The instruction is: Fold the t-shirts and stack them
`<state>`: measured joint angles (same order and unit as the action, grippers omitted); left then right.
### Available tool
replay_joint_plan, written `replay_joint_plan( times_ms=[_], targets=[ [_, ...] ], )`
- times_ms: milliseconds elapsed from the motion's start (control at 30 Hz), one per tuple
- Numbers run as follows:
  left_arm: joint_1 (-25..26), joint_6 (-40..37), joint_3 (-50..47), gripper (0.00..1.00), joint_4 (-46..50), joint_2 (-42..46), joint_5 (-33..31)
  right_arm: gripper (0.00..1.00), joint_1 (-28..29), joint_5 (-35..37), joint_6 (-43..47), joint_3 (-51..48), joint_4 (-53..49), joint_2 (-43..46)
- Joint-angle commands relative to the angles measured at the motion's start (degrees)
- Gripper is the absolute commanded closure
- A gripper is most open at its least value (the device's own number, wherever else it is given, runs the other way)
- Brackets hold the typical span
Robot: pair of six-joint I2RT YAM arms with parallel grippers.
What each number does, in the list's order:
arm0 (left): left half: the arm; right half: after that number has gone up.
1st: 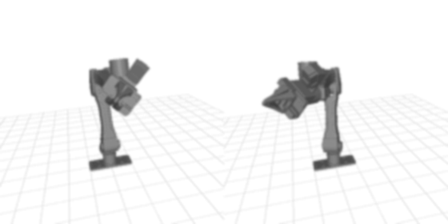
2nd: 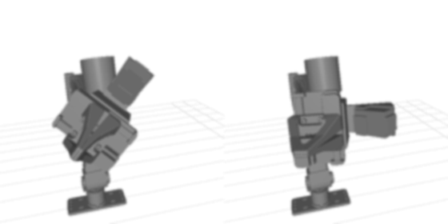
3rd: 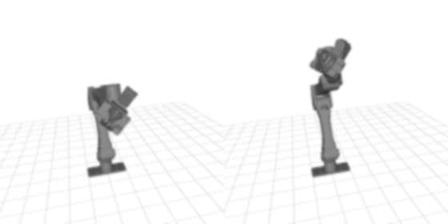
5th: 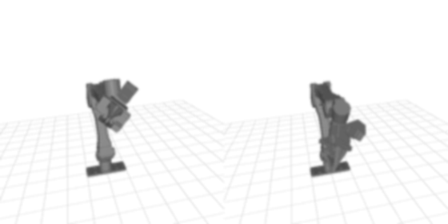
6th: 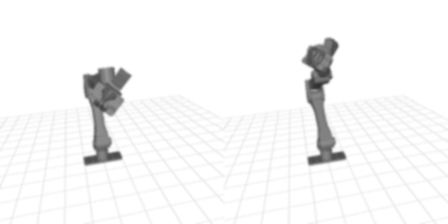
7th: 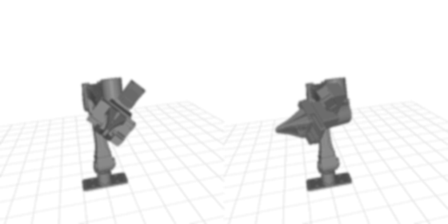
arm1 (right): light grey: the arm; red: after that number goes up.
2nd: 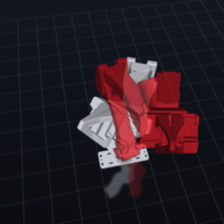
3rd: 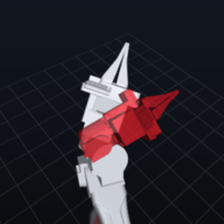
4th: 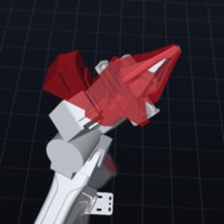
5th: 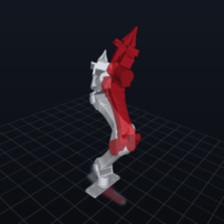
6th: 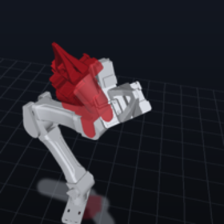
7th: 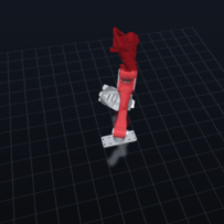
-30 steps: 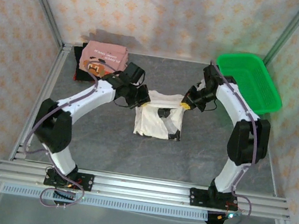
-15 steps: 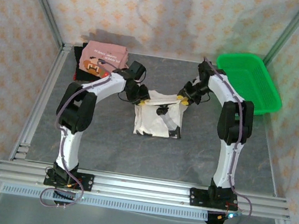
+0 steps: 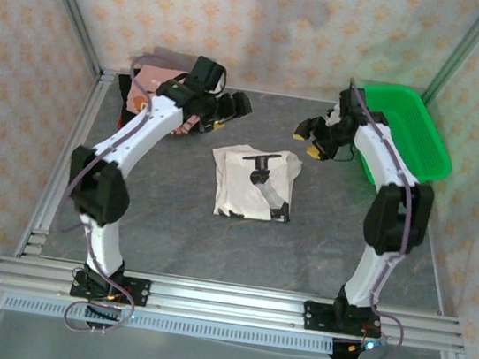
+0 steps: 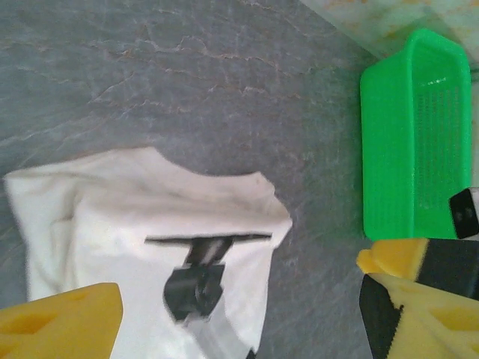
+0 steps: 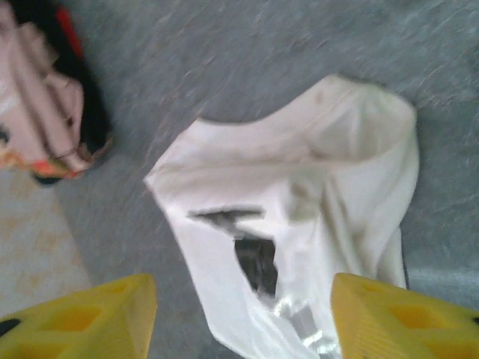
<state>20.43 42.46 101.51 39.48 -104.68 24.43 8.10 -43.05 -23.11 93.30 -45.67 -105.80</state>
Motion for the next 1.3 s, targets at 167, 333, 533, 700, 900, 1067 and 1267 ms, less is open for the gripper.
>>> replay_joint_plan(
  times_ms=[167, 333, 533, 700, 900, 1067, 1267],
  targets=[
    [2.81, -3.64, -28.73, 0.12, -8.53, 11.91, -3.77, 0.23, 2.40, -10.38, -4.91, -21.53, 24.07, 10.04],
    [5.35, -1.17, -38.43, 0.12, -17.67, 13.62, -4.61, 0.23, 2.89, -13.56, -18.70, -24.77, 46.55, 3.95],
    [5.76, 3.16, -46.00, 0.12, -25.55, 14.59, -6.54, 0.23, 3.04, -13.12, -28.20, -20.67, 58.36, -5.52],
    [5.85, 6.33, -49.84, 0.12, -31.06, 14.39, -7.49, 0.24, 2.82, -9.58, -23.24, -16.87, 50.24, -10.42],
    [6.87, 9.47, -50.50, 0.11, -37.20, 11.66, -8.77, 0.25, 2.27, -6.97, -21.22, -16.87, 47.21, -10.84],
    [7.56, 12.07, -49.53, 0.10, -39.93, 6.91, -8.25, 0.23, 2.01, -7.58, -20.35, -17.25, 45.74, -8.32],
    [9.57, 10.78, -43.24, 0.10, -34.78, 1.61, -9.52, 0.16, 2.10, -11.88, -21.28, -18.19, 45.89, 2.25]
  ],
)
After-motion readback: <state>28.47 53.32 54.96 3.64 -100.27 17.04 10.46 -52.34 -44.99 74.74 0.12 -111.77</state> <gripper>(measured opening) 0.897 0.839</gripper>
